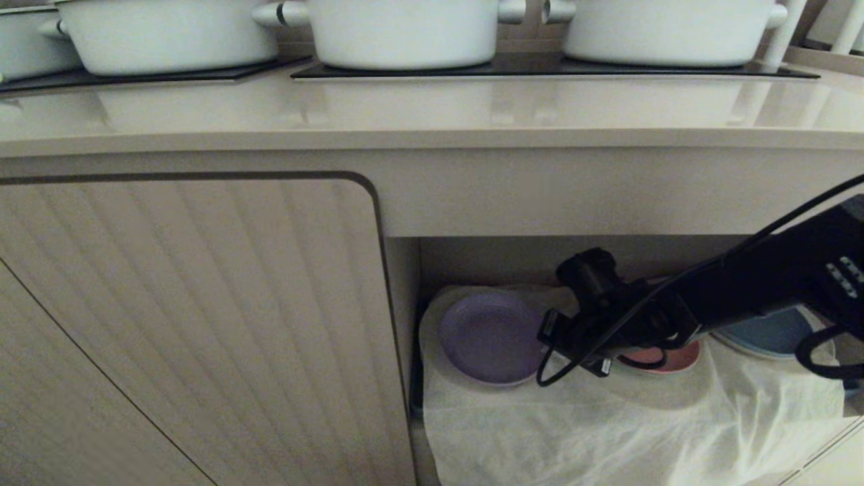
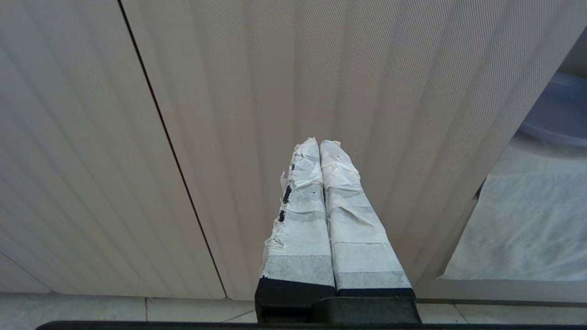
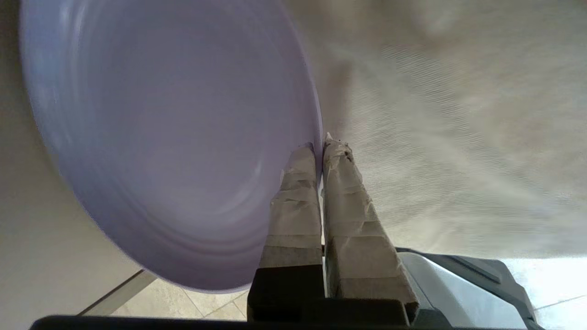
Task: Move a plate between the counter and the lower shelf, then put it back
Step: Put the plate in the cupboard
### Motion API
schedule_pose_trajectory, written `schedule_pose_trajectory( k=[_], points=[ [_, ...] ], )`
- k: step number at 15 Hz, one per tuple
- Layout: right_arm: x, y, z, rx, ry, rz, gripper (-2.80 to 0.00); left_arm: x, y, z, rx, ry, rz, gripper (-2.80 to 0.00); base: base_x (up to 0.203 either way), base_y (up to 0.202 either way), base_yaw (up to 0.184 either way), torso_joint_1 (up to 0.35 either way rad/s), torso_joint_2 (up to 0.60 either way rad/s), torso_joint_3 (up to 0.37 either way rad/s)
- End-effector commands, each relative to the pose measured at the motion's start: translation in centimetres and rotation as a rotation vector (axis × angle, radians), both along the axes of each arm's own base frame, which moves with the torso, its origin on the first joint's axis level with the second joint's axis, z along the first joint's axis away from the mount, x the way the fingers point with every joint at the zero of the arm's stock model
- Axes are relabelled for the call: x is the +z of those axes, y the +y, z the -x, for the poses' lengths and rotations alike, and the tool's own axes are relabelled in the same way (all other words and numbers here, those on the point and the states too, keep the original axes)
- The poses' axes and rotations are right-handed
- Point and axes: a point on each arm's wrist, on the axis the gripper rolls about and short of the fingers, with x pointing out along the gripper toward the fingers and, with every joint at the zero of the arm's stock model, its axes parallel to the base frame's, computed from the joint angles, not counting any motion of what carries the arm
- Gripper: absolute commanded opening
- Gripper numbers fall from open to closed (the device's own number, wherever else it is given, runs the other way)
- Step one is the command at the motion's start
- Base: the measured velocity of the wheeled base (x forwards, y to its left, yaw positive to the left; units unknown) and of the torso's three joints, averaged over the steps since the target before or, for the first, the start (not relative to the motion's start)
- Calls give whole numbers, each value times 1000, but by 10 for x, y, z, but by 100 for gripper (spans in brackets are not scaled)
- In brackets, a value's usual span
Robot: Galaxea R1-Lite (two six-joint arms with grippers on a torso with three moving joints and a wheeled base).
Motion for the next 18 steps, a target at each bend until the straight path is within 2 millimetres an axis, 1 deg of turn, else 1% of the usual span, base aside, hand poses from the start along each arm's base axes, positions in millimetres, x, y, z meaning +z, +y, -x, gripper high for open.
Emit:
schedule_pose_trajectory(
  k=[1,4,10,18],
  points=[
    [0,4,-2,5,-5,-4,-280,0,0,0,1,1,0,-280,0,0,0,0,0,0],
    [-5,10,-7,12,-1,-1,-280,0,0,0,1,1,0,-280,0,0,0,0,0,0],
    [-13,11,-9,12,8,6,-280,0,0,0,1,1,0,-280,0,0,0,0,0,0],
    [-14,15,-18,12,-1,0,-280,0,0,0,1,1,0,-280,0,0,0,0,0,0]
  ],
)
